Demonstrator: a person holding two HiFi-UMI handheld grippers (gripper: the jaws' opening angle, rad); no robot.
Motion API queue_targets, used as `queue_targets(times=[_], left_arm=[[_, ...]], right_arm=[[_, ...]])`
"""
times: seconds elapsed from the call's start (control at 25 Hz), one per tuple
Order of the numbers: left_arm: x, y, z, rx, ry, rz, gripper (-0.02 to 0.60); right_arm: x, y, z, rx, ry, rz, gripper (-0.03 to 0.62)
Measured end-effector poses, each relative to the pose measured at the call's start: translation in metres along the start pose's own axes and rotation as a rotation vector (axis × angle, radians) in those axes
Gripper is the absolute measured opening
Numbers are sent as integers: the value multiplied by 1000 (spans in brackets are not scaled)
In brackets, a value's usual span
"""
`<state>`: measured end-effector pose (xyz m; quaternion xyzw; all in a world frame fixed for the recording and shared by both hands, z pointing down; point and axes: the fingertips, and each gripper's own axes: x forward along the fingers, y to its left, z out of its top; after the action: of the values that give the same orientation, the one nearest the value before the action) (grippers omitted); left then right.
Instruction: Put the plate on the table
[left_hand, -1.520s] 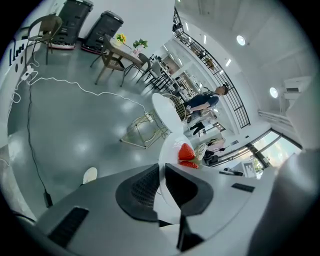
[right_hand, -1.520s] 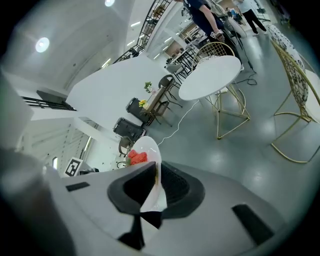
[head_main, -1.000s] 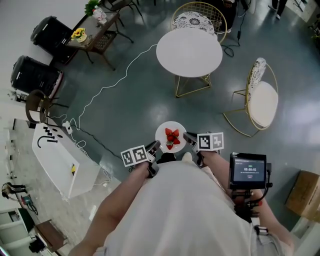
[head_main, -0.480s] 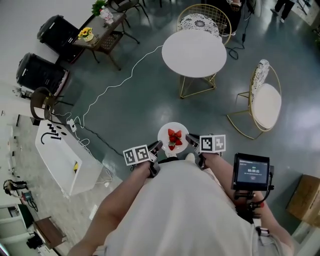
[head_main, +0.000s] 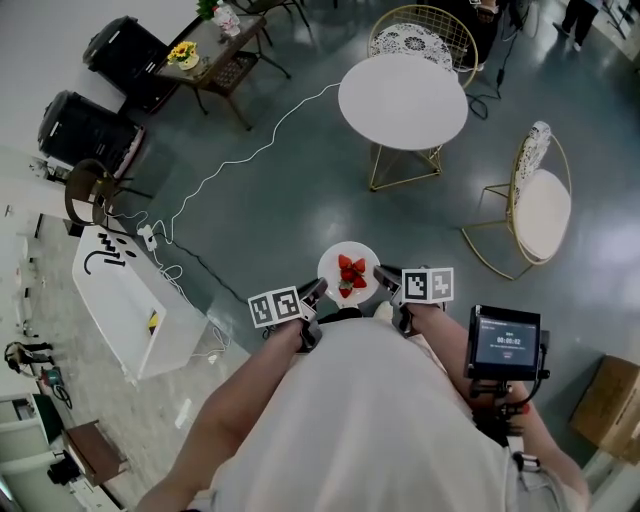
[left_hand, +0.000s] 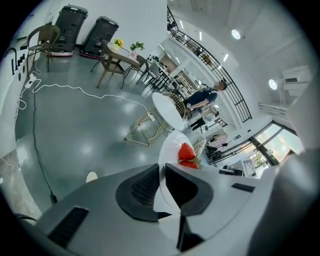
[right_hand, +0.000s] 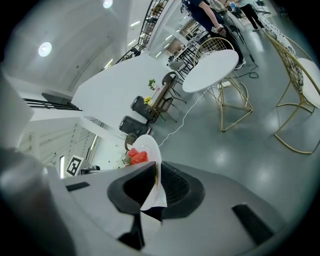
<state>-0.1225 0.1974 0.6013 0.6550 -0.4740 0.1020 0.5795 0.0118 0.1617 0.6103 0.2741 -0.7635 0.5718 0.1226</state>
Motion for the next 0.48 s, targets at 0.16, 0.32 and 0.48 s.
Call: queue_targets(times=[0.16,0.32,0.48], left_arm=[[-5,3,3,-14,-12,-1,38],[-11,28,9,-21,-20,2,38],[-16,35,12,-33,-26,-1,38]], right_arm=[[3,7,1,-12,7,3,38],[28,12,-6,-12,16,-5,37],[35,18,-6,-14,21,-6,37]])
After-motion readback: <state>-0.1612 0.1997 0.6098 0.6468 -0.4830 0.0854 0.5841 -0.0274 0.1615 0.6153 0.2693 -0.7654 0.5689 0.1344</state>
